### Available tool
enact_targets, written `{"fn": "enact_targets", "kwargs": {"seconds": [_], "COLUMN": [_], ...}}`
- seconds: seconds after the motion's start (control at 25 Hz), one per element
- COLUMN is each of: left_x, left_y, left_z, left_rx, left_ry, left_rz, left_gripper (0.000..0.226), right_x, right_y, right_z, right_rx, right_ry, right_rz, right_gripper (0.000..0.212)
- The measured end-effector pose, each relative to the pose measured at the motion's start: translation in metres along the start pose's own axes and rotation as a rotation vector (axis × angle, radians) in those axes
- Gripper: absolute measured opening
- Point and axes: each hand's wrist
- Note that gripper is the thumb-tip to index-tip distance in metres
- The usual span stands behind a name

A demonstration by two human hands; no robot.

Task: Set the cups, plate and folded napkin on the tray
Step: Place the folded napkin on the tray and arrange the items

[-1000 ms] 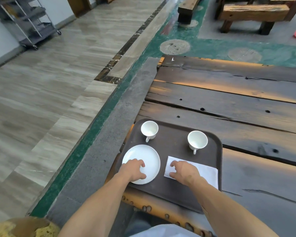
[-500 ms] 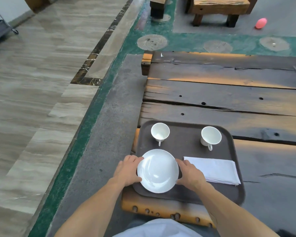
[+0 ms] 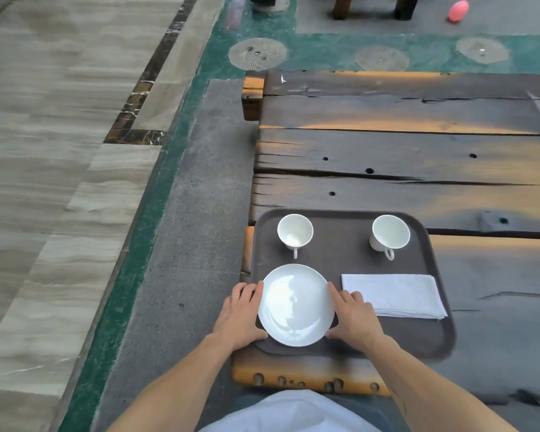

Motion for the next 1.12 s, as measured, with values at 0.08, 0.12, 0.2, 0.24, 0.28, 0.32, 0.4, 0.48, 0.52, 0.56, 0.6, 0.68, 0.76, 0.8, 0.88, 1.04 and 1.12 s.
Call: {"fn": "enact_targets", "kwargs": {"seconds": [0.08,0.12,0.2,0.24,0.28,0.32,0.4,0.48,0.52,0.56,0.6,0.68,0.76,0.8,0.88,1.04,1.12], "left_x": [0.002,0.002,0.001,0.0,-0.001,-0.002,-0.003,-0.006,-0.007,-0.008,-0.01,-0.014,-0.016,-0.016,-0.017,-0.019,-0.02], "left_y": [0.002,0.003,0.005,0.007,0.008,0.009,0.011,0.012,0.014,0.016,0.018,0.023,0.025,0.026,0.026,0.027,0.026], "left_z": [0.0,0.0,0.001,0.001,0.002,0.002,0.002,0.001,0.001,0.001,0.001,0.001,0.001,0.001,0.001,0.002,0.003], "left_rx": [0.004,0.008,0.015,0.017,0.022,0.027,0.034,0.044,0.052,0.059,0.066,0.08,0.09,0.092,0.088,0.099,0.093], "left_ry": [-0.003,-0.005,-0.013,-0.014,-0.012,-0.009,-0.01,-0.011,-0.008,-0.002,0.006,0.021,0.034,0.038,0.035,0.043,0.041], "left_rz": [0.005,0.004,-0.006,-0.015,-0.026,-0.033,-0.042,-0.051,-0.056,-0.06,-0.062,-0.071,-0.079,-0.079,-0.087,-0.107,-0.112], "left_gripper": [0.113,0.113,0.114,0.114,0.115,0.115,0.116,0.116,0.116,0.116,0.116,0.116,0.116,0.117,0.117,0.117,0.117], "right_x": [0.001,0.001,0.002,0.003,0.004,0.004,0.005,0.006,0.007,0.008,0.009,0.009,0.009,0.009,0.009,0.008,0.008], "right_y": [0.002,0.002,0.002,0.002,0.002,0.003,0.003,0.002,0.001,0.0,-0.001,-0.002,-0.003,-0.003,-0.004,-0.007,-0.008], "right_z": [-0.001,0.0,0.0,-0.001,-0.001,-0.001,-0.001,-0.001,-0.001,-0.002,-0.003,-0.005,-0.007,-0.008,-0.008,-0.01,-0.01], "right_rx": [-0.001,0.0,-0.001,-0.003,-0.002,-0.003,-0.002,0.007,0.012,0.016,0.019,0.029,0.043,0.047,0.051,0.06,0.057], "right_ry": [-0.007,-0.004,0.007,0.004,0.001,-0.002,0.002,0.025,0.039,0.05,0.06,0.086,0.107,0.116,0.137,0.149,0.146], "right_rz": [-0.004,-0.004,0.008,0.013,0.017,0.022,0.029,0.045,0.055,0.066,0.079,0.102,0.118,0.124,0.129,0.122,0.113], "right_gripper": [0.106,0.108,0.109,0.109,0.11,0.11,0.111,0.11,0.109,0.107,0.105,0.1,0.096,0.094,0.09,0.087,0.087]}}
Point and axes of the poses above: each hand's wrist, its own y-axis towards the middle knuckle, its own x-axis out of the palm, z = x × y, and after that the axes turned 12 degrees about -x, right-handed
